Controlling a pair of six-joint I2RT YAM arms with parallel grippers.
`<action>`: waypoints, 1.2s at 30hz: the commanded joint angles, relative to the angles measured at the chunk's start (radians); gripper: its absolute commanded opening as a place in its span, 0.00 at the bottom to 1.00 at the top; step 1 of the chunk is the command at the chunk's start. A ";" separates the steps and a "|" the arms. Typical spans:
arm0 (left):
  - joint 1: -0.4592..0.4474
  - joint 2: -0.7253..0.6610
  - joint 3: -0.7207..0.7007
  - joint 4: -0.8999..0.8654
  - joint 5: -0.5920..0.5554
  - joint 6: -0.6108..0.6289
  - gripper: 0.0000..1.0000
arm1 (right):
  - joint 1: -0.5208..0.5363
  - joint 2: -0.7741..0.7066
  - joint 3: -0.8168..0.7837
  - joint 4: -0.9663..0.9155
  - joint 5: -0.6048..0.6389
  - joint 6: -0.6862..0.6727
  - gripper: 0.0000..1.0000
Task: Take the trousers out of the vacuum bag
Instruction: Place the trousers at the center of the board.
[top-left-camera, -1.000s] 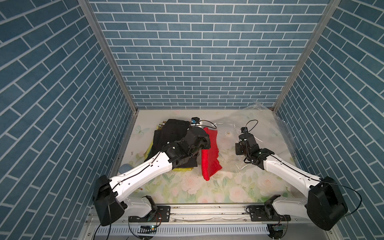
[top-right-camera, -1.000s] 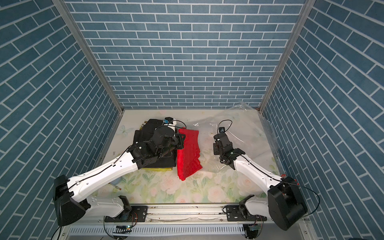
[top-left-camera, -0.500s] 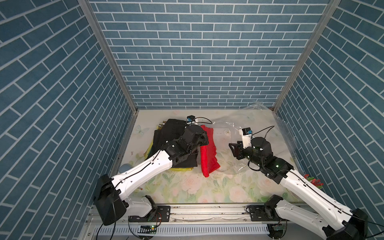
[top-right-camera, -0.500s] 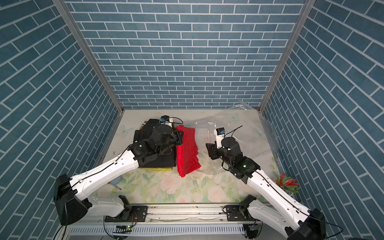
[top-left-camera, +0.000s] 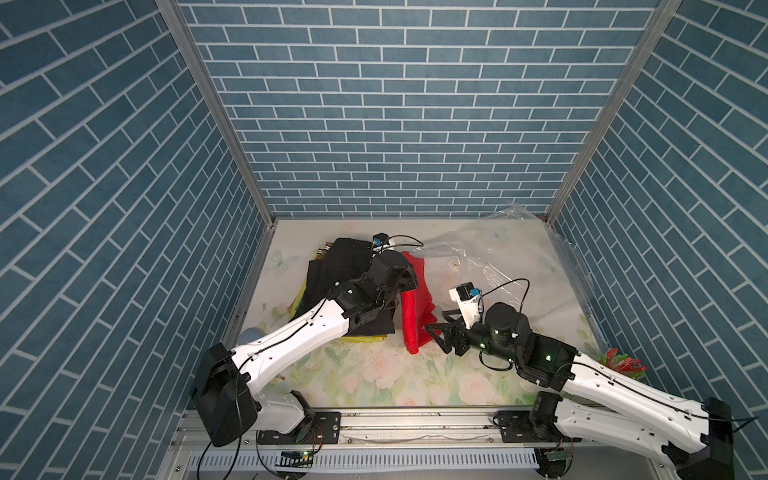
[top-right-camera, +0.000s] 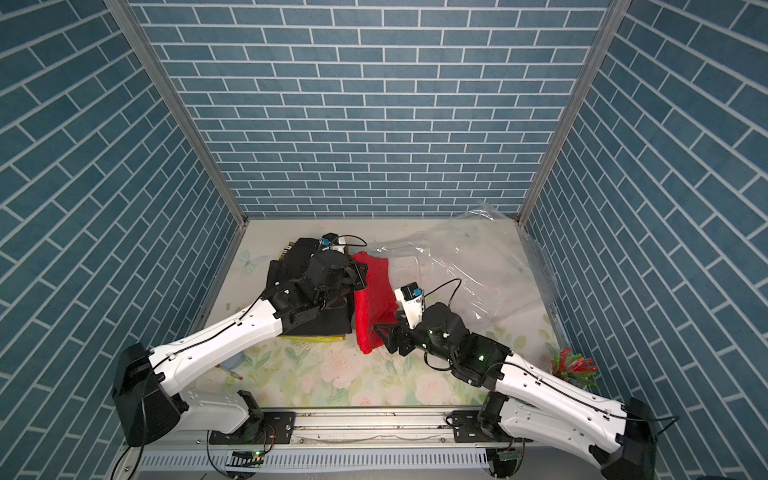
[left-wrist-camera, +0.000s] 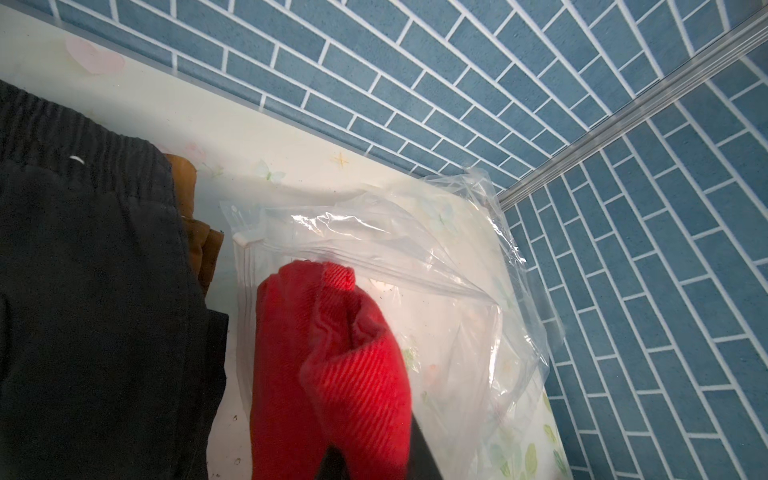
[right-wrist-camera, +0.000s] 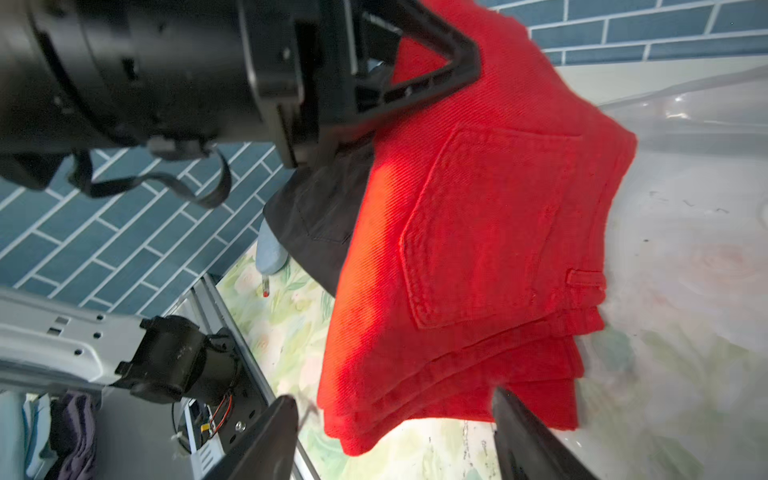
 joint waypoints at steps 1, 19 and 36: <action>0.007 -0.004 0.003 0.081 -0.013 -0.016 0.00 | 0.056 0.035 -0.013 0.105 0.052 0.060 0.82; 0.007 0.010 -0.001 0.099 0.008 -0.026 0.00 | 0.198 0.331 0.002 0.166 0.333 0.248 0.80; 0.011 -0.001 0.004 0.096 0.040 -0.045 0.00 | 0.223 0.288 -0.045 0.203 0.414 0.077 0.28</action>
